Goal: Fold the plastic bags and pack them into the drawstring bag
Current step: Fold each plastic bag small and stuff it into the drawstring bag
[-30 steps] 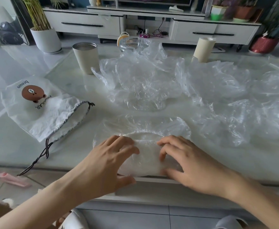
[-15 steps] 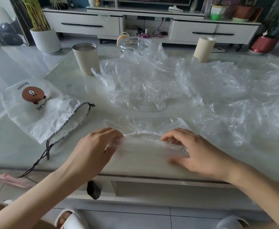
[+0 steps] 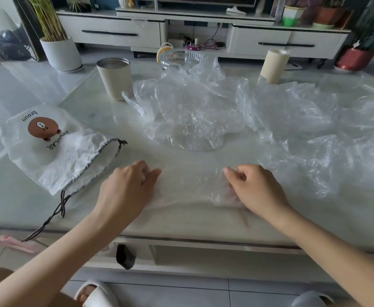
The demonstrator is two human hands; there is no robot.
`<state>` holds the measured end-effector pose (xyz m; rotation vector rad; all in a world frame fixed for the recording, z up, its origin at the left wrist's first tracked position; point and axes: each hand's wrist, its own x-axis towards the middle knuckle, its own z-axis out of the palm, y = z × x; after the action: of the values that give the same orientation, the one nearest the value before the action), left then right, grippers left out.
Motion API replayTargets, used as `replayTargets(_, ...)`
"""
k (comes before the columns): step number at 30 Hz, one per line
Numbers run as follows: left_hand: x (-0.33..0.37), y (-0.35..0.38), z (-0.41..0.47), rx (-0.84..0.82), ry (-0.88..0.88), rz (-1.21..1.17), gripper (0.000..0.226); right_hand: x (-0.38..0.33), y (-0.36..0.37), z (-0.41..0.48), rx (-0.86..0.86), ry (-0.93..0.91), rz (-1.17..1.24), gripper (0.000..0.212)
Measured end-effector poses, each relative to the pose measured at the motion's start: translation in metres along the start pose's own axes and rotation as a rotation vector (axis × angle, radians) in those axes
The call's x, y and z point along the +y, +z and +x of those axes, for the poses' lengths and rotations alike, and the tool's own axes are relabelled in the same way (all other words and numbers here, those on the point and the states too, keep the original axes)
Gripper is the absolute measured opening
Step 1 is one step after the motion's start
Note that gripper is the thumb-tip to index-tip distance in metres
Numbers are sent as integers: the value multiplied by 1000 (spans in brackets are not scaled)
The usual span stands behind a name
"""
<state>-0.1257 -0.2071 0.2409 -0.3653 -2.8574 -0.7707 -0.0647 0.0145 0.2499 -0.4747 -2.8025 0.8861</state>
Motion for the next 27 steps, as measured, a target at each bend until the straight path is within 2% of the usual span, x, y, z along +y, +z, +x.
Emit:
replayTargets(1,3,1,0,11,-20,54,30,-1,3,0,49,-16,-84,48)
replayTargets(4,8,5,-4,64,-27,270,37,-2,8,-1,124,-93,-223,36)
replayTargets(7,1,10,-5,128,82,318,34,4,10,-2,184,-175,-364,26)
replayTargets(10,-7,8,-5,144,158,363,43,17,12,-4,299,-308,-442,23)
replayTargets(13,-5,1,0,72,67,144,45,28,6,-5,348,-322,-521,25)
replayTargets(15,-1,-7,5,7,-3,-160,47,32,0,-5,307,-309,-527,21)
replayTargets(17,9,-20,10,-69,-146,-554,47,33,-8,-5,201,-224,-410,16)
replayTargets(19,19,-32,14,-180,-194,-760,40,33,-22,-4,122,-145,-76,22)
replayTargets(21,30,-44,12,-317,-127,-761,34,21,-39,-6,24,-108,383,21)
replayTargets(22,36,-46,10,-377,-92,-754,32,13,-45,-9,-89,-99,595,23)
replayTargets(23,42,-46,8,-427,-63,-747,30,4,-50,-13,-246,-87,761,35)
replayTargets(25,55,-40,2,-526,-1,-701,30,-8,-47,-22,-548,-70,849,61)
replayTargets(27,63,-29,-1,-615,65,-667,37,-17,-37,-29,-746,-58,789,71)
